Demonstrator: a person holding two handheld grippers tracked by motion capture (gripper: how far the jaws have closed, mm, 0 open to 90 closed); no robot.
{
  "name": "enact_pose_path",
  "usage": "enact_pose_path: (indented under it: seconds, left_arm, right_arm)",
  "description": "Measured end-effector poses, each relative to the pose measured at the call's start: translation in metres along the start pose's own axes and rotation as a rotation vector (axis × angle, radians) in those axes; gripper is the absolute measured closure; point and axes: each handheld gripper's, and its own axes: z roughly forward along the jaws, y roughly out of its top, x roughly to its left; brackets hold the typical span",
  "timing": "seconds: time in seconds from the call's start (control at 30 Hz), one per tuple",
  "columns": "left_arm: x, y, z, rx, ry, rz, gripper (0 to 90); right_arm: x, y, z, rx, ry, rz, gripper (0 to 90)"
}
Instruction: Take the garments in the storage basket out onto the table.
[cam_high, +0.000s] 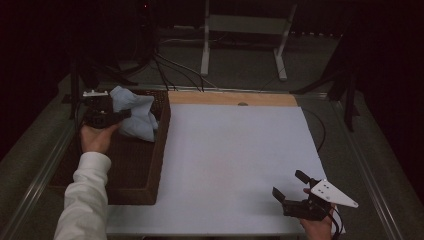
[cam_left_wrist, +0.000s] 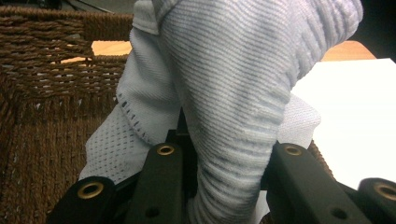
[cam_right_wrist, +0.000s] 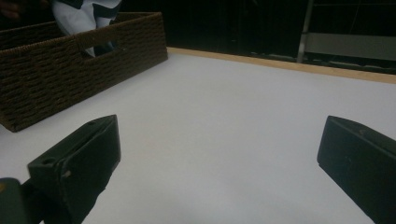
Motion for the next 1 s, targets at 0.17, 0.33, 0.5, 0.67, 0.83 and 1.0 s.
enact_pose_path:
  seconds: [0.17,0.33,0.5,0.67,0.83,1.0]
  left_arm:
    - [-0.003,0.001,-0.004,-0.008,-0.011,0.017,73.9]
    - [-0.007,0.003,-0.009,-0.022,-0.019,0.036,73.9]
    - [-0.011,0.006,-0.016,-0.045,-0.033,0.046,73.9]
    - [-0.014,0.009,-0.023,-0.065,-0.049,0.054,73.9]
    - [-0.016,0.010,-0.030,-0.082,-0.066,0.066,73.9]
    - [-0.018,0.010,-0.036,-0.089,-0.078,0.077,73.9]
  right_arm:
    - [0.000,0.000,0.000,-0.001,-0.001,0.000,0.0]
    - [0.000,0.000,0.000,-0.001,0.000,0.000,0.0]
    - [0.000,0.000,0.000,-0.002,0.000,0.000,0.0]
    - [0.000,0.000,0.000,0.000,0.001,0.000,0.0]
    - [0.000,0.000,0.000,0.000,0.001,0.000,0.0]
    - [0.000,0.000,0.000,0.000,0.002,0.000,0.0]
